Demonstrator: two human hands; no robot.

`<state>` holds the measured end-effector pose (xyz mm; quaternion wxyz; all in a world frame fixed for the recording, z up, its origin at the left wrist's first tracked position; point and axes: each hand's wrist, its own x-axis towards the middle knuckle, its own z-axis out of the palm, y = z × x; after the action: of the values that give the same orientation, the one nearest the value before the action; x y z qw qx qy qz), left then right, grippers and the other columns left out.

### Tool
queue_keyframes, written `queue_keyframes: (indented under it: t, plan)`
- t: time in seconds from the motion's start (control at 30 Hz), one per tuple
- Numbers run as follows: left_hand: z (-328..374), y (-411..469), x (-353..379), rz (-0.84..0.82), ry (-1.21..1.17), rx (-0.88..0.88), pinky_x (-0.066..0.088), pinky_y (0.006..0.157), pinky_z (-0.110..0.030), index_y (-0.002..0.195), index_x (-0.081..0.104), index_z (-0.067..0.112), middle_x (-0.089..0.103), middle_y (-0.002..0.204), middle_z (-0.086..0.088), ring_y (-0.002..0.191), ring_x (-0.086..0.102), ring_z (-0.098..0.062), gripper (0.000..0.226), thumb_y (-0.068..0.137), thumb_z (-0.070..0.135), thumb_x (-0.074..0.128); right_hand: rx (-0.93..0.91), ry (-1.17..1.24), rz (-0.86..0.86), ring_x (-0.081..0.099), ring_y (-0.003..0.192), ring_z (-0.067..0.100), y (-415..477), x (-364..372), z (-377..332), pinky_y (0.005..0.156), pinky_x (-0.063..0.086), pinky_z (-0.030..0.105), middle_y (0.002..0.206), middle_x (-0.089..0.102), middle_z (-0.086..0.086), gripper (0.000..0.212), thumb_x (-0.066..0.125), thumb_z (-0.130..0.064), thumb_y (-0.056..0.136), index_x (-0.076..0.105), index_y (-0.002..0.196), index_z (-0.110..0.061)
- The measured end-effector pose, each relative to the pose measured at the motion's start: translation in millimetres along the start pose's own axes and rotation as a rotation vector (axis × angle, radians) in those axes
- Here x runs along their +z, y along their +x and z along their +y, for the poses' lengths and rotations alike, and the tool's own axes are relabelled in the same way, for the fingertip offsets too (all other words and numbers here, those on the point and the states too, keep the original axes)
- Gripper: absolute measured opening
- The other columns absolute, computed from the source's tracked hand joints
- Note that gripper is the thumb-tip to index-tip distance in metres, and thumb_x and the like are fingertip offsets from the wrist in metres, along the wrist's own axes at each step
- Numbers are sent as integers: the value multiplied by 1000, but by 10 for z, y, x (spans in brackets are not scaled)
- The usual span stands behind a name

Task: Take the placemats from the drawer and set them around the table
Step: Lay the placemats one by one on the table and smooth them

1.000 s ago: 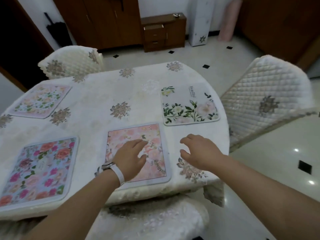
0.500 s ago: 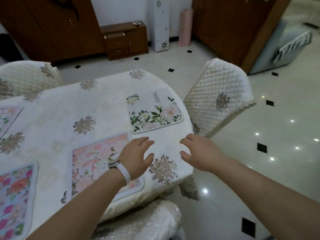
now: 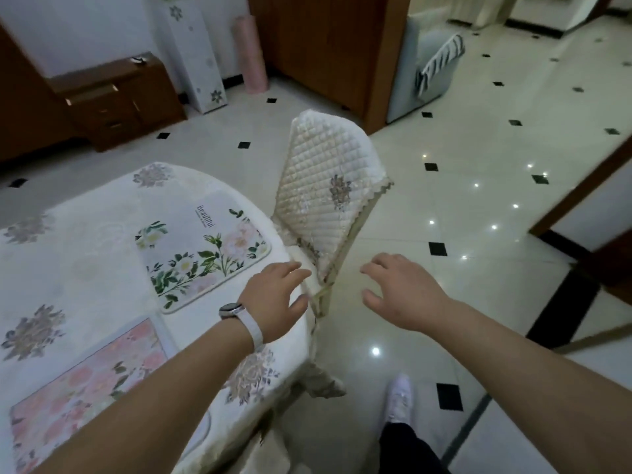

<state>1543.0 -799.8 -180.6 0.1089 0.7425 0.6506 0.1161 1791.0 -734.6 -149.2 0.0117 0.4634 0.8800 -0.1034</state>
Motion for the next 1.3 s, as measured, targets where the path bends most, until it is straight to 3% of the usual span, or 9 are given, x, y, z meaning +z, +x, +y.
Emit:
queue_keyframes:
  t: [0.17,0.47,0.67,0.83,1.07,1.3]
  plan:
    - [477,786,183,14,53,93,48,93,-42,121,64,17,62,128,-7,116,56,-30,37,86,27,64,50,28,1,48,115,23,154,-15,879,92,44,40,128,53,1,49,44,-47,93,52,134,-22]
    - [1527,2457,531,-54,142,154,44,98,-43,132,52,27,53,139,1,127,46,-25,45,92,46,46,128,31,-2,47,117,24,424,-358,2714,92,42,36,130,51,1,49,44,-47,94,50,136,-23]
    - [2028,3238,597,-38,153,210,43,99,-44,131,53,26,54,139,0,127,47,-25,46,91,48,45,172,43,57,48,116,24,579,-725,3482,94,42,38,129,52,0,47,44,-47,95,52,134,-22]
    - [2175,3816,674,-38,152,237,41,101,-43,132,52,26,53,139,0,127,46,-24,48,90,47,45,163,15,76,48,116,22,787,-815,3845,93,41,37,132,51,-2,46,42,-46,95,49,136,-24]
    - [2125,4667,884,-56,85,248,44,98,-45,129,56,22,55,137,-3,125,49,-27,46,89,43,50,157,27,50,30,138,22,1364,-798,4374,106,31,38,152,37,1,51,45,-46,95,45,141,-25]
    - [1761,6113,863,-12,15,212,45,97,-47,129,59,20,56,136,-6,124,50,-29,43,88,36,59,197,11,12,35,135,22,2454,-1021,5025,106,33,37,149,40,0,49,45,-45,95,46,140,-25]
